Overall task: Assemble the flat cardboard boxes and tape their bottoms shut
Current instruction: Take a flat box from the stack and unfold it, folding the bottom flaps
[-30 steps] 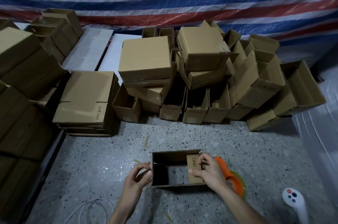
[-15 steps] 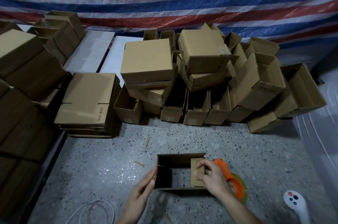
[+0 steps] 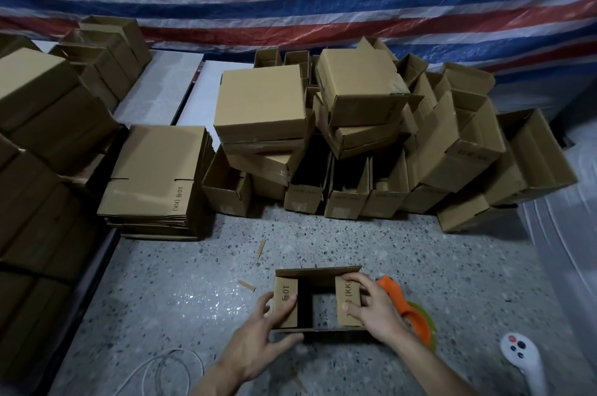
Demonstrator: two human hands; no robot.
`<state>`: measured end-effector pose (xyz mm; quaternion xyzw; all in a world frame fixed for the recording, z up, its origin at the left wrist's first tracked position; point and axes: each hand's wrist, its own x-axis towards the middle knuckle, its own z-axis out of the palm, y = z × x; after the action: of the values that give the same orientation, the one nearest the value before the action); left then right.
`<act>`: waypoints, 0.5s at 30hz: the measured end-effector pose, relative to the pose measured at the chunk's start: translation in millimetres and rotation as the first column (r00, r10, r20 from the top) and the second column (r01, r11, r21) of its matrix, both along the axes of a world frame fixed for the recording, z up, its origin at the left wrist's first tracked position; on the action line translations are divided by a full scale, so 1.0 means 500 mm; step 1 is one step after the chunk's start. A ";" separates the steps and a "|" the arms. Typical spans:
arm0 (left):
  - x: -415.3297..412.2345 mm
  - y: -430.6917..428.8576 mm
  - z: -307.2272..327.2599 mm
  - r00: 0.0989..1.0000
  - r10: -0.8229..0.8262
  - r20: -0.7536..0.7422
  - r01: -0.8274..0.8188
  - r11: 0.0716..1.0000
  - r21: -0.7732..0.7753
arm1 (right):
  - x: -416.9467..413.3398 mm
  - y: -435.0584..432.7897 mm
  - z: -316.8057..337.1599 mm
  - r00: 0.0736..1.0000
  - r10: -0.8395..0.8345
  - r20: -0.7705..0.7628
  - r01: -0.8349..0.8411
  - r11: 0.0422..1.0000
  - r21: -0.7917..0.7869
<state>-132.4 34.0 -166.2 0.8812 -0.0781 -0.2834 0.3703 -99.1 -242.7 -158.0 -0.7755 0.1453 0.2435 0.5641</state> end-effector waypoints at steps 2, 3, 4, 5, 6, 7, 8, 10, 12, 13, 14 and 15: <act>0.005 0.009 0.002 1.000 -0.019 -0.004 0.019 0.999 0.028 | -0.002 -0.003 0.000 1.000 -0.005 -0.012 0.006 1.000 0.030; 0.007 0.012 0.003 1.000 -0.028 -0.005 0.028 0.999 0.035 | -0.005 -0.005 0.003 1.000 -0.006 -0.015 0.007 0.999 0.044; 0.010 0.015 0.004 0.999 -0.040 -0.003 0.040 0.998 0.041 | -0.007 -0.006 0.007 1.000 0.007 -0.015 -0.007 0.999 0.048; 0.012 0.018 0.005 0.999 -0.054 0.005 0.054 0.997 0.050 | -0.011 -0.008 0.012 0.999 0.047 -0.003 -0.047 0.999 0.019; 0.014 0.021 0.005 0.998 -0.066 0.016 0.065 0.996 0.056 | -0.015 -0.011 0.018 0.993 0.113 0.016 -0.112 0.992 -0.057; 0.016 0.024 0.005 0.997 -0.071 0.030 0.070 0.996 0.054 | -0.018 -0.016 0.022 0.981 0.191 0.032 -0.184 0.971 -0.154; 0.018 0.026 0.005 0.996 -0.069 0.048 0.067 0.997 0.044 | -0.022 -0.021 0.026 0.965 0.259 0.051 -0.239 0.941 -0.240; 0.020 0.028 0.004 0.995 -0.048 0.083 0.048 0.999 0.006 | -0.024 -0.025 0.032 0.942 0.328 0.071 -0.292 0.905 -0.311; 0.022 0.026 0.005 0.995 -0.020 0.093 0.024 0.999 -0.037 | -0.026 -0.023 0.042 0.923 0.383 0.031 -0.353 0.877 -0.326; 0.022 0.024 0.005 0.996 -0.005 0.091 0.010 0.998 -0.056 | -0.027 -0.023 0.047 0.913 0.409 0.005 -0.385 0.864 -0.326; 0.023 0.023 0.004 0.996 0.013 0.088 -0.006 0.997 -0.073 | -0.027 -0.023 0.052 0.903 0.430 -0.013 -0.412 0.855 -0.315; 0.023 0.022 0.004 0.996 0.030 0.082 -0.023 0.996 -0.088 | -0.027 -0.025 0.055 0.897 0.441 -0.019 -0.427 0.854 -0.296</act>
<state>-120.9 44.8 -164.1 0.8763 -0.0941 -0.2378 0.4083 -112.4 -255.3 -130.5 -0.8688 -0.0129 0.3210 0.3768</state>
